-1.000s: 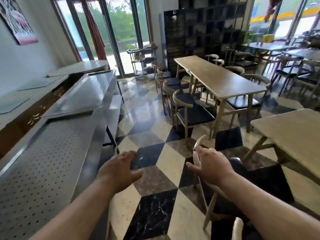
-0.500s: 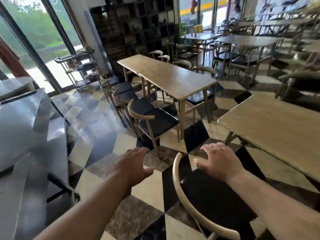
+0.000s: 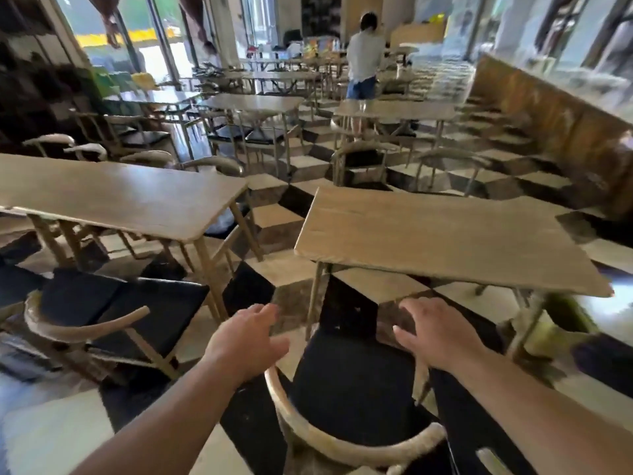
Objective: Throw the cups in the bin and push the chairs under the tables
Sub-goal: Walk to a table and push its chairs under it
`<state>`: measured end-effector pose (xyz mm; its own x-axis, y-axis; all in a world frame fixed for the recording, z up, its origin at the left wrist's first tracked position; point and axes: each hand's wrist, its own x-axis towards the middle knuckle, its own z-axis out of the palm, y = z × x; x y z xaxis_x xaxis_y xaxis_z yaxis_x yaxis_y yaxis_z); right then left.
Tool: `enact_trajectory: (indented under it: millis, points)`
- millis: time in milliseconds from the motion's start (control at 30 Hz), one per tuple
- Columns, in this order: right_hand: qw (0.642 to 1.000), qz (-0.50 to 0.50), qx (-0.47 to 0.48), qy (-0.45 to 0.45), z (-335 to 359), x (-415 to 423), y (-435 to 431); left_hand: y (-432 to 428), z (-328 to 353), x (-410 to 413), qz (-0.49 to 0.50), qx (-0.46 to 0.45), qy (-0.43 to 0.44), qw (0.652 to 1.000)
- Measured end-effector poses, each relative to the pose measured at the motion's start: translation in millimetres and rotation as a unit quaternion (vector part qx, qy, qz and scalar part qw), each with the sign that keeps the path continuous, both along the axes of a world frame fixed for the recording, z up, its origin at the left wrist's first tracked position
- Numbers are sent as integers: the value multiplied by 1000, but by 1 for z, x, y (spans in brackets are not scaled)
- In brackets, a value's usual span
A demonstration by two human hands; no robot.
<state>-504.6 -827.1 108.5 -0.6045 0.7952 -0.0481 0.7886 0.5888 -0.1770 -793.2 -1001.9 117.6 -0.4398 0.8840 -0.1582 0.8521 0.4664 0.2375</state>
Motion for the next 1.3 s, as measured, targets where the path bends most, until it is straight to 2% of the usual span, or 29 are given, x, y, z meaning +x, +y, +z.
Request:
enact_trajectory:
  millis: [167, 433, 500, 567, 633, 733, 833, 933, 1100, 1300]
  points:
    - [996, -70, -47, -8, -39, -6, -45, 10, -55, -19, -85, -35, -33, 995]
    - [973, -98, -193, -85, -188, -3, -88, 10, -203, -12, -155, -151, -88, 972]
    - [965, -78, -233, -95, -226, 4, -95, 9, -236, -14, -194, -191, -87, 958]
    - [956, -49, -261, -127, -257, 6, -99, 10, -266, -19, -281, -241, -39, 928]
    - [954, 1, -235, -185, -279, 3, -98, 17, -289, -24, -358, -267, 20, 895]
    - [947, 63, -202, -242, -300, -11, -87, 35, -311, -28, -395, -280, 53, 873]
    - [923, 112, -230, -286, -308, -19, -66, 59, -318, -31, -421, -316, 75, 847]
    - [914, 137, -259, -283, -310, -17, -41, 83, -323, -34, -447, -336, 81, 825]
    - [911, 153, -269, -271, -308, -21, 10, 129, -325, -40, -448, -333, 68, 827]
    - [919, 167, -246, -258, -314, -28, 74, 188, -324, -51, -423, -318, 56, 847]
